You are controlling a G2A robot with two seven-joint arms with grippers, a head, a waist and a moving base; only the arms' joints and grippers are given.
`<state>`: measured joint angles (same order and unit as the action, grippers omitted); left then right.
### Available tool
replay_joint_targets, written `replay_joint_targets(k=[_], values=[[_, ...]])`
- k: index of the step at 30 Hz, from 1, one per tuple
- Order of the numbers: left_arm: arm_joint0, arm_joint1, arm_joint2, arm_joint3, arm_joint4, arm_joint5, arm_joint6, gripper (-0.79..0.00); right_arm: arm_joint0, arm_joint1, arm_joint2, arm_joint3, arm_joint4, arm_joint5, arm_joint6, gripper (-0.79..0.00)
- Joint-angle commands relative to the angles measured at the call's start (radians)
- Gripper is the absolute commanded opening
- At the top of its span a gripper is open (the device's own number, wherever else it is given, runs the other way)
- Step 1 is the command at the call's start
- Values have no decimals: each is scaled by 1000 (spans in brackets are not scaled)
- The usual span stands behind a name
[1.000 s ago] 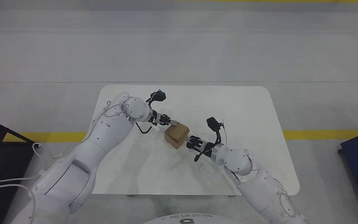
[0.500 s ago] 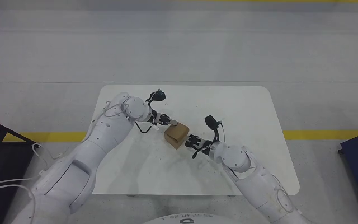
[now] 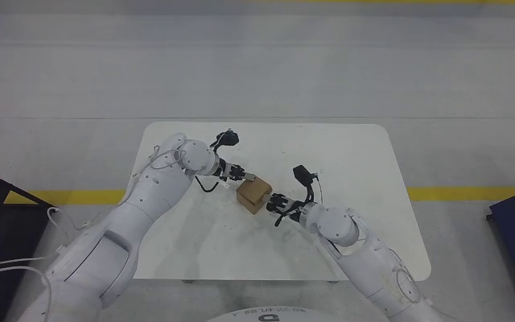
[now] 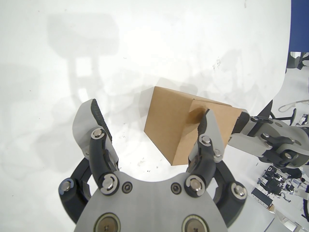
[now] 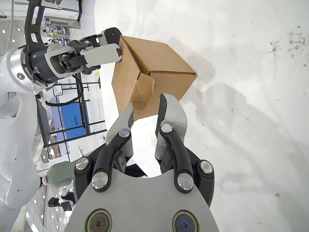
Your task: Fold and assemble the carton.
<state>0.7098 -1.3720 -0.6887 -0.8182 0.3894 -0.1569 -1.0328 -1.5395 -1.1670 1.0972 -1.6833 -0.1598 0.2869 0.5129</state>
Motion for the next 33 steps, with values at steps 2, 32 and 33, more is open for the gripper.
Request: replay_joint_targets(k=[2, 32, 33], values=[[1, 2, -9, -1, -3, -5, 3, -83, 3, -1, -4, 1, -2, 2, -3, -523], [46, 28, -56, -70, 25, -7, -15, -108, 23, -7, -28, 9, -5, 21, -14, -520], [46, 28, -56, -71, 25, -6, -15, -111, 25, -7, -29, 10, -6, 22, -14, -520]])
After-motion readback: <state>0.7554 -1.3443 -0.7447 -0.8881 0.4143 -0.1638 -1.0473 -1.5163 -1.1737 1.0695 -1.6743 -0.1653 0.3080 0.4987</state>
